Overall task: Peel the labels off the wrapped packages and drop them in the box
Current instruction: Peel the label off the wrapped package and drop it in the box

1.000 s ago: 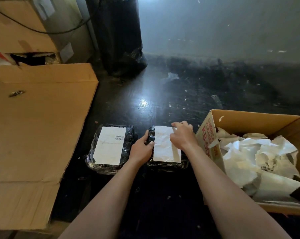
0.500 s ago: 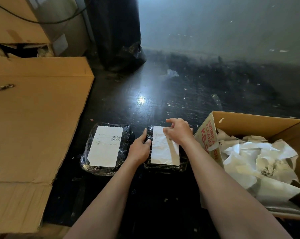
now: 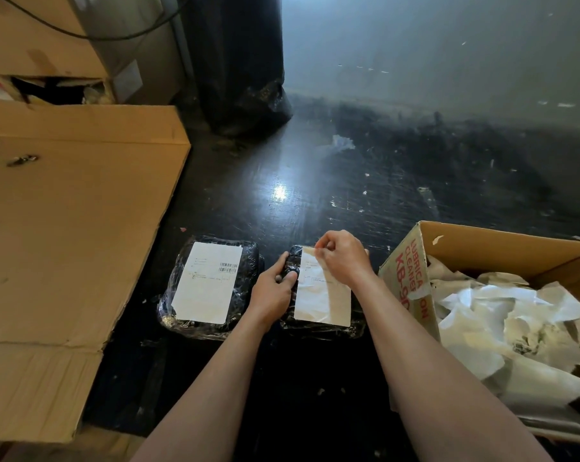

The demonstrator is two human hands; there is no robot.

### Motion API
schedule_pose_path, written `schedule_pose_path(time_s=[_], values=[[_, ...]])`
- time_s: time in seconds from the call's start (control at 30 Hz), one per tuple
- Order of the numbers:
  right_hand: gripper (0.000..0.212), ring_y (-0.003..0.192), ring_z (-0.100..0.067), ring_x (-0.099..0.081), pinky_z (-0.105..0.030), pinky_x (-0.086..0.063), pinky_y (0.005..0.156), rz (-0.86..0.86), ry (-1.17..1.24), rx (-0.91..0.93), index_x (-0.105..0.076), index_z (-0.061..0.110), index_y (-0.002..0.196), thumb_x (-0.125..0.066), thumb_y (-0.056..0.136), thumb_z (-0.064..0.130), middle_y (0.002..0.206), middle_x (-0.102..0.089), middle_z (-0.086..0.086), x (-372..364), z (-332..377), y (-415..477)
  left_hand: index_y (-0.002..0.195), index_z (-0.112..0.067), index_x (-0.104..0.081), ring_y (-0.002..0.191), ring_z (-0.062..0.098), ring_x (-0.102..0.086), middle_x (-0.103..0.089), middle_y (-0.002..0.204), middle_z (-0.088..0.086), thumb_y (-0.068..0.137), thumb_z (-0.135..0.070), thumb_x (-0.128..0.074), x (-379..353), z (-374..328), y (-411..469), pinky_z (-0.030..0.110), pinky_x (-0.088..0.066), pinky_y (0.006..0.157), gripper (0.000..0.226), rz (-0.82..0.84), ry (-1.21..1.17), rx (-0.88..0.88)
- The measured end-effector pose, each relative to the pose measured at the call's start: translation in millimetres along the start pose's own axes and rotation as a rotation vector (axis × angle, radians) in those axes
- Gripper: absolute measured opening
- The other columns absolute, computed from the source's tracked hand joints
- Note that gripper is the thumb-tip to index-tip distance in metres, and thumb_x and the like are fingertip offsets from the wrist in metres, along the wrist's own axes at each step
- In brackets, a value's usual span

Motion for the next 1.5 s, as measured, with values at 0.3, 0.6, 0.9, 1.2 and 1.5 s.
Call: schedule_pose_path(time_s=[0.3,0.6,0.9,1.2,1.5], values=[[0.021,0.093,-0.013,-0.064,-0.051,-0.046,0.096,-0.029,0.076,0.023,-0.068,0.028,0.08,-0.063,0.091,0.011,0.09,-0.069,0.012,-4.5,-8.9,-3.3,0.153,-0.039,-0.037,0.077,0.009,-0.058,-0.068,0.106,-0.003,0.101,-0.03,-0.056,-0.8,-0.5,-1.4,0.026,-0.047,0.08,0.056,0.011,0.009,-0.026],[0.02,0.083,-0.01,-0.066,-0.049,-0.055,0.088,-0.029,0.09,0.034,-0.073,0.026,0.075,-0.072,0.086,0.009,0.079,-0.07,0.015,-4.8,-8.9,0.6,0.148,-0.043,-0.045,0.074,0.015,-0.055,-0.07,0.089,0.007,0.095,-0.031,-0.063,0.0,11.4,6.3,0.03,-0.052,0.079,0.057,0.006,-0.066,-0.002],[0.021,0.082,-0.009,-0.064,-0.045,-0.057,0.08,-0.11,0.155,0.087,-0.072,0.024,0.075,-0.072,0.086,0.006,0.084,-0.068,0.013,-6.0,-11.3,-11.7,0.146,-0.039,-0.049,0.057,0.011,-0.043,-0.056,0.074,0.001,0.096,-0.031,-0.062,-0.8,5.0,0.7,0.027,-0.044,0.064,0.052,-0.101,0.028,-0.018],[0.03,0.091,-0.011,-0.06,-0.053,-0.049,0.091,-0.196,0.154,0.131,-0.066,0.036,0.07,-0.074,0.086,0.012,0.081,-0.064,0.019,-2.0,-10.2,-28.5,0.146,-0.038,-0.049,0.057,0.011,-0.046,-0.058,0.066,-0.005,0.095,-0.031,-0.062,-1.6,3.7,-0.1,0.031,-0.045,0.067,0.053,-0.114,0.04,-0.008],[0.023,0.096,-0.01,-0.055,-0.053,-0.048,0.09,-0.259,0.206,0.163,-0.07,0.038,0.076,-0.077,0.087,0.019,0.079,-0.064,0.022,-1.2,-9.0,-48.0,0.145,-0.037,-0.051,0.053,0.014,-0.049,-0.058,0.057,-0.007,0.095,-0.029,-0.063,-0.7,-2.8,-6.1,0.03,-0.046,0.065,0.051,-0.116,0.022,0.004]])
Point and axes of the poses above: each hand's wrist, its own y-axis towards the middle knuckle, its own x-axis out of the back of the hand, z = x × y, the point moved 6 cm from there along y, towards the middle knuckle
